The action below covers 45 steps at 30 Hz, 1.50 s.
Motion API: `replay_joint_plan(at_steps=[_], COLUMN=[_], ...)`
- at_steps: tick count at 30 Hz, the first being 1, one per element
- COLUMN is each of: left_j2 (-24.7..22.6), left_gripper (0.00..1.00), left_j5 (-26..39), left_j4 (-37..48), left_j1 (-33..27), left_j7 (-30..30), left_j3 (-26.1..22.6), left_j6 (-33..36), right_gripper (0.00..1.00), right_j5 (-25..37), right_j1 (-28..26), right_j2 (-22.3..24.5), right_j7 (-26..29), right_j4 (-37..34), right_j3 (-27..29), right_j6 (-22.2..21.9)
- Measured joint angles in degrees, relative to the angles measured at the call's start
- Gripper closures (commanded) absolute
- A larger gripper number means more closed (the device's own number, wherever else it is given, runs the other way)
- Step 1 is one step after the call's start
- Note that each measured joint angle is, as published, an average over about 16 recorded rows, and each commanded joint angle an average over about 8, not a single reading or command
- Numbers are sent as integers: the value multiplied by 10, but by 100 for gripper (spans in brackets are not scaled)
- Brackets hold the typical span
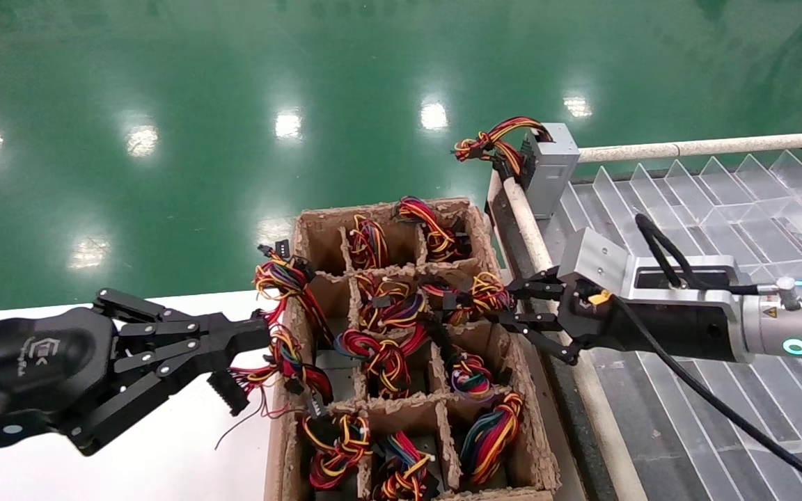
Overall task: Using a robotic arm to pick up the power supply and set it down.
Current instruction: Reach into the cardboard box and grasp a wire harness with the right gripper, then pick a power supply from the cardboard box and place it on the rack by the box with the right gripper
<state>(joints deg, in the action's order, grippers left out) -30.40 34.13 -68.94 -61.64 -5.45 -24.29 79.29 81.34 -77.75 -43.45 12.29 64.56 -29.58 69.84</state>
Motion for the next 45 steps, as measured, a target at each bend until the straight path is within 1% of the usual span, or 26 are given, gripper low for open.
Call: replay_joint_plan(at_steps=[11, 20, 28, 34, 39, 45], left_j2=[0, 0, 0, 0, 0, 0], left_gripper=[100, 100, 100, 100, 100, 100], left_j5=[0, 0, 0, 0, 0, 0], left_j4=[0, 0, 0, 0, 0, 0], left_j1=[0, 0, 0, 0, 0, 0], left_j7=[0, 0, 0, 0, 0, 0], left_j3=[0, 0, 0, 0, 0, 0], left_j6=[0, 0, 0, 0, 0, 0], right_gripper=[100, 100, 100, 100, 100, 100], right_j5=[-1, -12, -40, -68, -84, -81], right_j1=[-6, -5, 3, 3, -12, -58], right_j2=[-2, 7, 21, 32, 43, 54], right_j7=[8, 12, 8, -4, -25, -60], right_j4=[14, 36, 58, 79, 99, 119], right_j3=[1, 12, 33, 55, 74, 90], right_j6=[0, -7, -18, -24, -25, -16])
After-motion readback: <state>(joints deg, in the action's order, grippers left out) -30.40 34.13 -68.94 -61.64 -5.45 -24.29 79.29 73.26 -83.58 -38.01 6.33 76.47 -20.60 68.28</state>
